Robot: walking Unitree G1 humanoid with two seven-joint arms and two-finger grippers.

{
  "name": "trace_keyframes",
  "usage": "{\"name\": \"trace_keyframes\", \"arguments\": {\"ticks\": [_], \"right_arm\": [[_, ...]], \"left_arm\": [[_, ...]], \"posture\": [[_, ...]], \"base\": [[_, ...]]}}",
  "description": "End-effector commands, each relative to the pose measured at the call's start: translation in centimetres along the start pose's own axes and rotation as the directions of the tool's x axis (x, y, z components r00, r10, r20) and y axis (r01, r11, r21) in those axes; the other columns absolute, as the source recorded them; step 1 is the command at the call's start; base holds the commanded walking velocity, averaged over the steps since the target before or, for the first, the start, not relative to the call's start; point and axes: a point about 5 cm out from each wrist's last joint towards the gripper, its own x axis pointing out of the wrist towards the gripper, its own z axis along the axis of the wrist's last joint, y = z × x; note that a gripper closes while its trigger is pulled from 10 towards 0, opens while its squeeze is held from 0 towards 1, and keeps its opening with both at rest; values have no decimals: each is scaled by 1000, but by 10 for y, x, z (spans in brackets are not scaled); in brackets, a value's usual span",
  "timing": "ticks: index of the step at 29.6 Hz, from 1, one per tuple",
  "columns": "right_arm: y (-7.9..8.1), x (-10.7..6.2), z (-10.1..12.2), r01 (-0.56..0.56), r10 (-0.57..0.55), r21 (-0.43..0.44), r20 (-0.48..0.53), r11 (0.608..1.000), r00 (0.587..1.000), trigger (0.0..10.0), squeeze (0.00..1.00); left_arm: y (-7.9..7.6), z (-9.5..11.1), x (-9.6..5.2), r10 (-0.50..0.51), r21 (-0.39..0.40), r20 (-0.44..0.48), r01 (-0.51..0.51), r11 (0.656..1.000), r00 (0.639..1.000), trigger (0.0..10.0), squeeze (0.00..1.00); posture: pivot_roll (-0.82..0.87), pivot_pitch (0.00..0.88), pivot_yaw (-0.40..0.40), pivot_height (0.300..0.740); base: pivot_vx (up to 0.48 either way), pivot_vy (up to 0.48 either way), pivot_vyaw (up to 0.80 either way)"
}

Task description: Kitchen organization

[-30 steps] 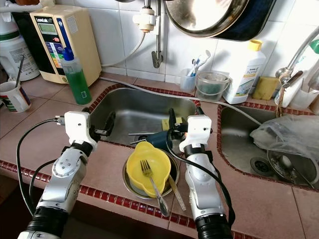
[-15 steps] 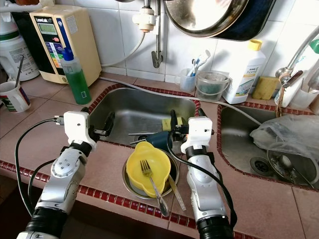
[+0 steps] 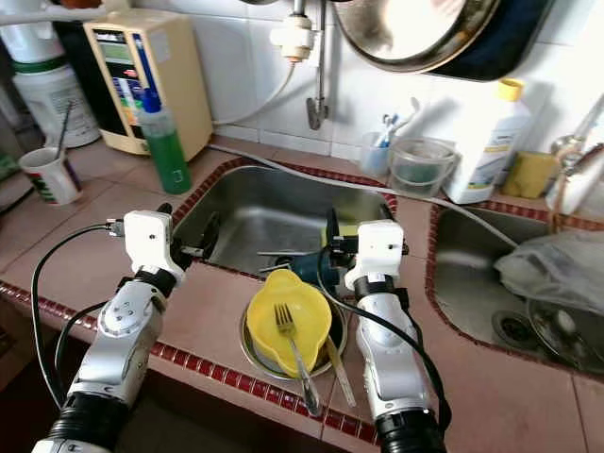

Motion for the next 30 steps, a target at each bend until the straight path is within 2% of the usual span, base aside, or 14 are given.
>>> {"name": "trace_keyframes", "arguments": {"ticks": [1,17,30], "right_arm": [[-1,0,5,7,-7,25,19,1000,1000,10000,0],[-6,-2,7,14,-14,14,31,1000,999,10000,0],[-3,-4,6,0,-1,10,26,1000,1000,10000,0]], "left_arm": [[0,4,1,-7,-5,15,8,1000,1000,10000,0],[-2,8,-3,-60,-31,43,62,998,997,10000,0],[-3,7,-5,-73,-34,40,75,997,996,10000,0]], "posture": [[-83,19,56,740],[-89,12,55,740],[-89,6,50,740]], "base": [[0,0,0],[0,0,0],[0,0,0]]}}
